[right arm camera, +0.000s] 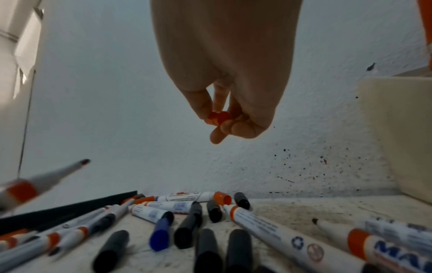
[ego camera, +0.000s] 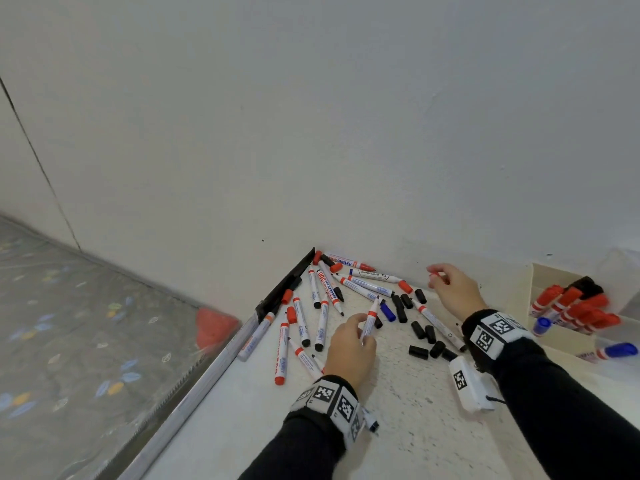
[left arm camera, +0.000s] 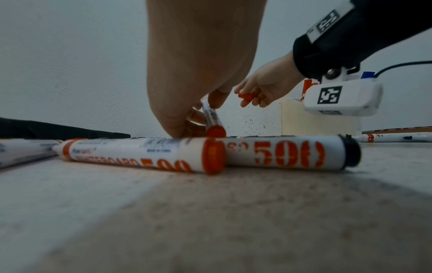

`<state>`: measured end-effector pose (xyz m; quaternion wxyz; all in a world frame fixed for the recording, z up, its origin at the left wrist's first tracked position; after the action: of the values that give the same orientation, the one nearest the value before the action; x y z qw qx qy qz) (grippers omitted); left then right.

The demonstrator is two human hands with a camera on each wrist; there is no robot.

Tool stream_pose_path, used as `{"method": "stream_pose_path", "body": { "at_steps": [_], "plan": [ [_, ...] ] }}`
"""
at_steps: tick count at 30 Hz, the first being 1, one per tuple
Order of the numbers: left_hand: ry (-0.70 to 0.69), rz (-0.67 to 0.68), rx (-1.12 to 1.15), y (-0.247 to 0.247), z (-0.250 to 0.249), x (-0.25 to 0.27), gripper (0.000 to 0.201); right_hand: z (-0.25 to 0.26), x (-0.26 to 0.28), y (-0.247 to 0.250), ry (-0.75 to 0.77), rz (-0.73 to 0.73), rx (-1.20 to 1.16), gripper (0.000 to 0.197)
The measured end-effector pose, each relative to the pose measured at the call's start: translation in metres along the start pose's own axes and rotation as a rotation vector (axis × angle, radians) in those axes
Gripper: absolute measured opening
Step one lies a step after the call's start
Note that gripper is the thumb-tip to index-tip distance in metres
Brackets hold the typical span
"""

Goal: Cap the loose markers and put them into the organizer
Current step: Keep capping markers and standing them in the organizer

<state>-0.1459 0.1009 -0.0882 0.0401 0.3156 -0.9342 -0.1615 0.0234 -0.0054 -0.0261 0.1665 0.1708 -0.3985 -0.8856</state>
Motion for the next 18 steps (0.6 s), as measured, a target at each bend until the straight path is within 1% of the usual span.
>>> {"method": "stream_pose_path", "body": {
  "at_steps": [2, 6, 10, 12, 14, 16, 18],
  "plan": [
    [-0.016, 0.016, -0.022, 0.001, 0.000, 0.000, 0.041, 0.003, 0.010, 0.001, 0.030, -0.003, -0.026, 0.021],
    [-0.050, 0.050, -0.056, 0.002, -0.002, 0.001, 0.042, 0.011, 0.034, -0.001, 0.081, 0.035, -0.148, 0.021],
    [-0.082, 0.077, -0.068, 0.001, -0.002, 0.002, 0.041, 0.016, 0.054, -0.002, 0.139, 0.050, -0.244, 0.016],
    [-0.101, 0.094, -0.069, 0.000, -0.002, 0.003, 0.040, 0.016, 0.058, -0.002, 0.141, 0.053, -0.253, 0.016],
    [-0.113, 0.110, -0.072, -0.002, -0.001, 0.003, 0.040, 0.015, 0.060, -0.004, 0.142, 0.087, -0.241, 0.018],
    [-0.125, 0.112, -0.066, -0.002, -0.002, 0.003, 0.040, 0.011, 0.060, -0.006, 0.142, 0.109, -0.186, 0.021],
    [-0.157, 0.108, -0.058, -0.002, -0.003, 0.004, 0.038, 0.008, 0.059, -0.007, 0.129, 0.091, -0.122, 0.025]
  ]
}}
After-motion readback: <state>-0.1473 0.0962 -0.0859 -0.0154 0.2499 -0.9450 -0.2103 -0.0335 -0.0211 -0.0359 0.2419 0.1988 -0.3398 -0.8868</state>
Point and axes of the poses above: each hand's wrist, its own x-axis away from the middle knuckle, its own y-axis out of the back of the hand, z = x × y, the point moved 2 cm from there along -x, towards the middle knuckle, and after that the axes turned 9 degrees about x, right-handed, at the moved point
